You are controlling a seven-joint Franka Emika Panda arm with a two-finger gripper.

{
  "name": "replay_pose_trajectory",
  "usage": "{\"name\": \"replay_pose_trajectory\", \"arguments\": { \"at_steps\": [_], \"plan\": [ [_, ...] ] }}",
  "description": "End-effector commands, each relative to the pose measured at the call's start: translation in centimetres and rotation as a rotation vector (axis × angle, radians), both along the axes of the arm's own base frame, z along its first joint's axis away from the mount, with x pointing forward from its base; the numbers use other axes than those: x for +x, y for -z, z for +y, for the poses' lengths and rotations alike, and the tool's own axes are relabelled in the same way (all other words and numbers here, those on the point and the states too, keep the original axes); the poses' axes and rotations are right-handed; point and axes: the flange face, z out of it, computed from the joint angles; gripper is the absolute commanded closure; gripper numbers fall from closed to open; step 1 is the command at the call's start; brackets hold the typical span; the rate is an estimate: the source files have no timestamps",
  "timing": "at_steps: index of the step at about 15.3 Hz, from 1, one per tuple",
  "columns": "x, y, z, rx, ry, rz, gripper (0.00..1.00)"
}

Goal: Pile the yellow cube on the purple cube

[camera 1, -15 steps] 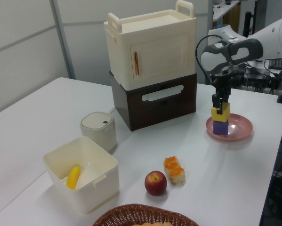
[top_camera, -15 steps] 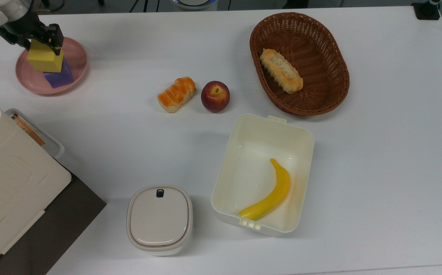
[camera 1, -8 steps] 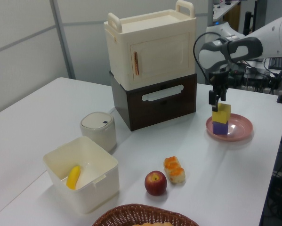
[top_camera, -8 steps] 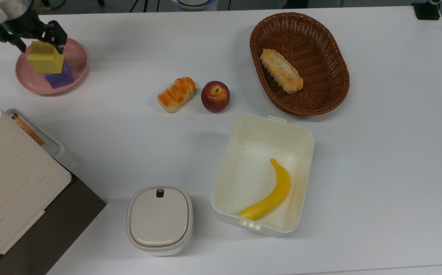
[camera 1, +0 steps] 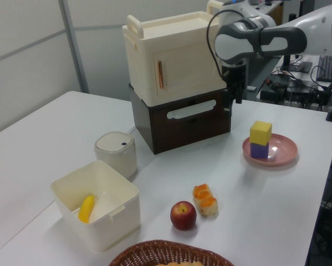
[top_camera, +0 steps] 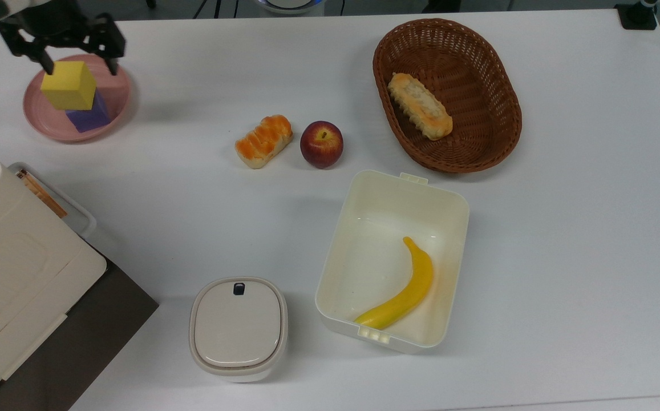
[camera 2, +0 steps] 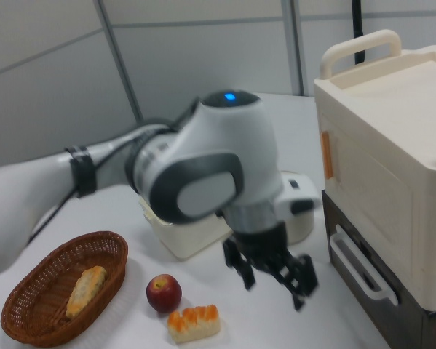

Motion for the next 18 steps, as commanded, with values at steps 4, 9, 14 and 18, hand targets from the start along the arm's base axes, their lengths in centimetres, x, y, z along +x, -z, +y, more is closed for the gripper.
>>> {"name": "replay_pose_trajectory", "arguments": {
  "at_steps": [4,9,14,18],
  "plan": [
    [1.8,-4.8,10.4,0.0,-0.139,-0.02,0.0],
    [3.4,-4.1,18.5,-0.012,-0.188,-0.011,0.0],
    [4.1,-2.9,21.2,-0.022,-0.215,0.007,0.0],
    [4.3,-2.1,20.8,-0.021,-0.211,0.013,0.0]
  ]
}}
